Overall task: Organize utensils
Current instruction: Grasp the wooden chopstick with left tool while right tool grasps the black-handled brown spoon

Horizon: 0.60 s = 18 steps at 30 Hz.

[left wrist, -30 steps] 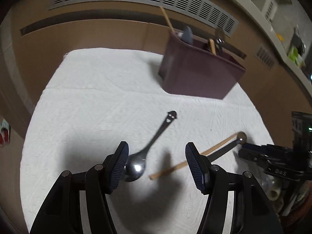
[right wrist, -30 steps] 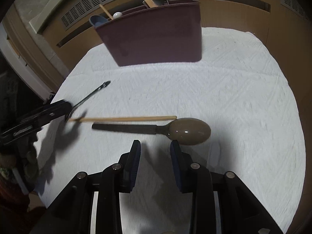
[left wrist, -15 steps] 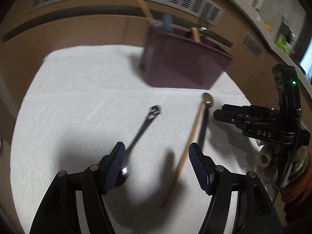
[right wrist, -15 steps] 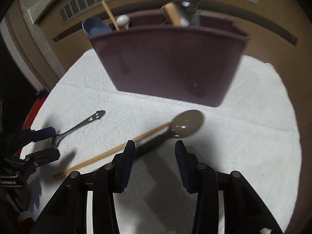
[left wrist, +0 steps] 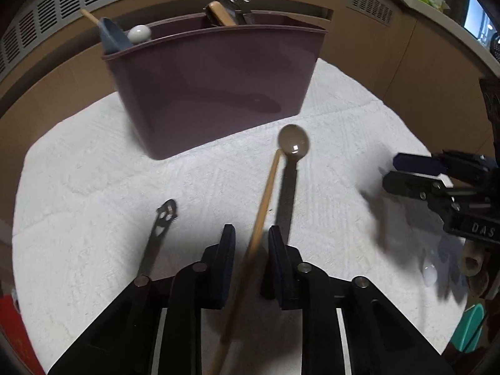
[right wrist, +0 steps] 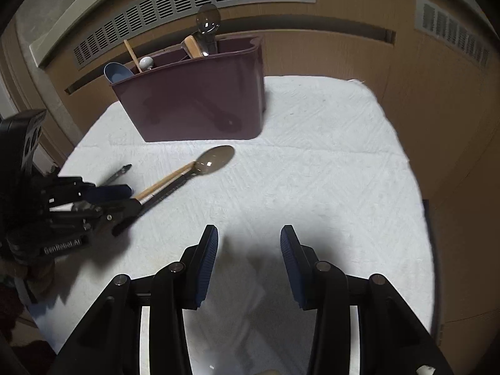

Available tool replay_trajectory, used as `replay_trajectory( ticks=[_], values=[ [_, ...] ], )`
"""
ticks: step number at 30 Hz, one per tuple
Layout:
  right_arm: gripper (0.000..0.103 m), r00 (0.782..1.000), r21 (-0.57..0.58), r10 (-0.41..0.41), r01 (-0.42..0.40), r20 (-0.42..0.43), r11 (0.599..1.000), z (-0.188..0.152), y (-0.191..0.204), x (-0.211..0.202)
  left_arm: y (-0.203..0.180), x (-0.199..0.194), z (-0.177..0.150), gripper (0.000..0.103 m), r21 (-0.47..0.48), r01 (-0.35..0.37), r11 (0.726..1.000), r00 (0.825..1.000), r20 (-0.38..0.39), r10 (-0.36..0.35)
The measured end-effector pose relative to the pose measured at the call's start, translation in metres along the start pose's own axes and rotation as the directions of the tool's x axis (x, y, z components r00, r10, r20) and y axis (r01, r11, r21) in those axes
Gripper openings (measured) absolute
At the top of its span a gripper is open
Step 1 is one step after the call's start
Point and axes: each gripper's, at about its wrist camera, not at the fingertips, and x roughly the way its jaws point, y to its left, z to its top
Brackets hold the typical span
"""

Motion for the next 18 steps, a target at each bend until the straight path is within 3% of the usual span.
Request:
replay_trajectory(
  ticks=[7,11,14,18],
  values=[
    [0.041,0.995,0.089,-0.008,0.017,-0.098,0.996,0.04,0.017,0.055,0.045,-0.016,-0.026,0.021,-0.108,-0.094,0.99,0.996,0.001,0.094],
    [0.041,0.994,0.094,-0.014,0.024,-0.108,0.995,0.061,0.04,0.075,0.069,-0.027,-0.041,0.021,-0.179,-0.095,0.979,0.995,0.002,0.097],
    [0.045,0.992,0.041,-0.064,0.069,-0.111,0.997,0.07,0.065,0.087,0.075,-0.032,-0.047,0.021,-0.198,-0.082,0.977,0.996,0.007,0.085],
    [0.046,0.986,-0.127,-0.137,0.124,-0.097,0.984,0.06,0.097,0.091,0.075,-0.034,-0.049,0.021,-0.211,-0.069,0.975,0.997,0.015,0.074]
  ],
)
